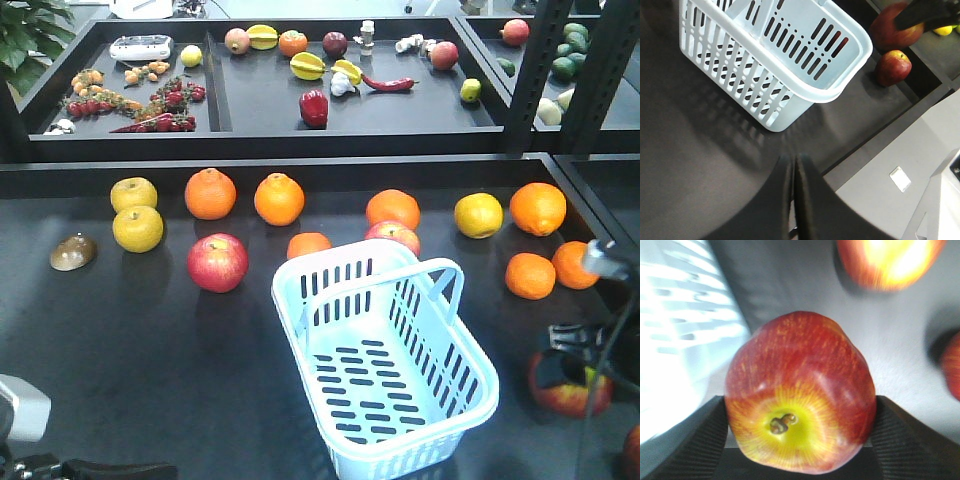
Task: Pick three apples into basket with both arms
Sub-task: 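Close the right gripper on the red apple and lift it, then carry the apple over the basket and open the right gripper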
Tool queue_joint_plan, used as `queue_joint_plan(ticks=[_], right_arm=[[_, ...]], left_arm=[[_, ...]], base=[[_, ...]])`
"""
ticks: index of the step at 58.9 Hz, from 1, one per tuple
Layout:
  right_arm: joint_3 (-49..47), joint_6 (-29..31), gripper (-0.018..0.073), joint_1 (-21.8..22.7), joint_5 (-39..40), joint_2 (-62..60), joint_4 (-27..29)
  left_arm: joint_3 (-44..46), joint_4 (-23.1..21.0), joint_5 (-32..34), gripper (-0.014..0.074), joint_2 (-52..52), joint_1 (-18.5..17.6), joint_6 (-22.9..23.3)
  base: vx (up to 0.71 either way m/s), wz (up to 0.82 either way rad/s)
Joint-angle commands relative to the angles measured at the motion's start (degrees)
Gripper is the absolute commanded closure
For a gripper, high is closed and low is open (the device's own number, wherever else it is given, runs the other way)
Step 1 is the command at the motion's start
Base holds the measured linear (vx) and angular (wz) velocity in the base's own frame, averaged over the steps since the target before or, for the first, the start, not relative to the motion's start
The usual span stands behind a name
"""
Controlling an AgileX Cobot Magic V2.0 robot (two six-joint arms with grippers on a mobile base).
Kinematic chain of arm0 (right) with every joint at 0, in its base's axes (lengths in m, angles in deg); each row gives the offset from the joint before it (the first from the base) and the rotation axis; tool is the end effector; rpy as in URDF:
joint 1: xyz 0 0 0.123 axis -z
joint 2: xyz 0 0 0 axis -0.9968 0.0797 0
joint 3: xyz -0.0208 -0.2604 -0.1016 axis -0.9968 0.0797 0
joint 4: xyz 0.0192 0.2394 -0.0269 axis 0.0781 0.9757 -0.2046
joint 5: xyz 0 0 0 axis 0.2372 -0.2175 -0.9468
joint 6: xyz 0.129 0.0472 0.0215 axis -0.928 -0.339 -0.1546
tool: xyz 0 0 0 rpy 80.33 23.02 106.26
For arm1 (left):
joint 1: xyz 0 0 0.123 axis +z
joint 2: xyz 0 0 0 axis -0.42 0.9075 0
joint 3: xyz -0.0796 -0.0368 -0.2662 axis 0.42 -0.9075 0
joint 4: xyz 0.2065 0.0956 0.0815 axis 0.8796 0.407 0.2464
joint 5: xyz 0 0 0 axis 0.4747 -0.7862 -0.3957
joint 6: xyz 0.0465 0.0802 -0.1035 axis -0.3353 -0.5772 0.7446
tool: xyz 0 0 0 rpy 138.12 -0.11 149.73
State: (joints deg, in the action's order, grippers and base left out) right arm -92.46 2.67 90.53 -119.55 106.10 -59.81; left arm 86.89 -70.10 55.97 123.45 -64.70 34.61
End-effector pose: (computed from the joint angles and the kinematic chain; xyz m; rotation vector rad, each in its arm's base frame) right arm 0.2369 0.0079 0.1876 0.1009 2.8702 0.2880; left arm 0.1181 -0.1296 0.2003 0.3774 2.2113 -0.8377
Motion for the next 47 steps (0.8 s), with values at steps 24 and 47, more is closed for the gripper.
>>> queue_joint_plan(ticks=[24,47], right_arm=[[-1.18,10.86,0.0479,-20.80,16.16,-5.36,17.99],[-1.23,13.58,-0.0126,-21.87,22.04,1.42,18.71]], left_arm=[[1.29,-0.72,3.61,0.0602,-0.15,-0.28,0.11],[1.29,-0.78,-2.81,0.0602,-0.15,-0.28,0.16]], base=[[0.00,0.00],[0.00,0.00]])
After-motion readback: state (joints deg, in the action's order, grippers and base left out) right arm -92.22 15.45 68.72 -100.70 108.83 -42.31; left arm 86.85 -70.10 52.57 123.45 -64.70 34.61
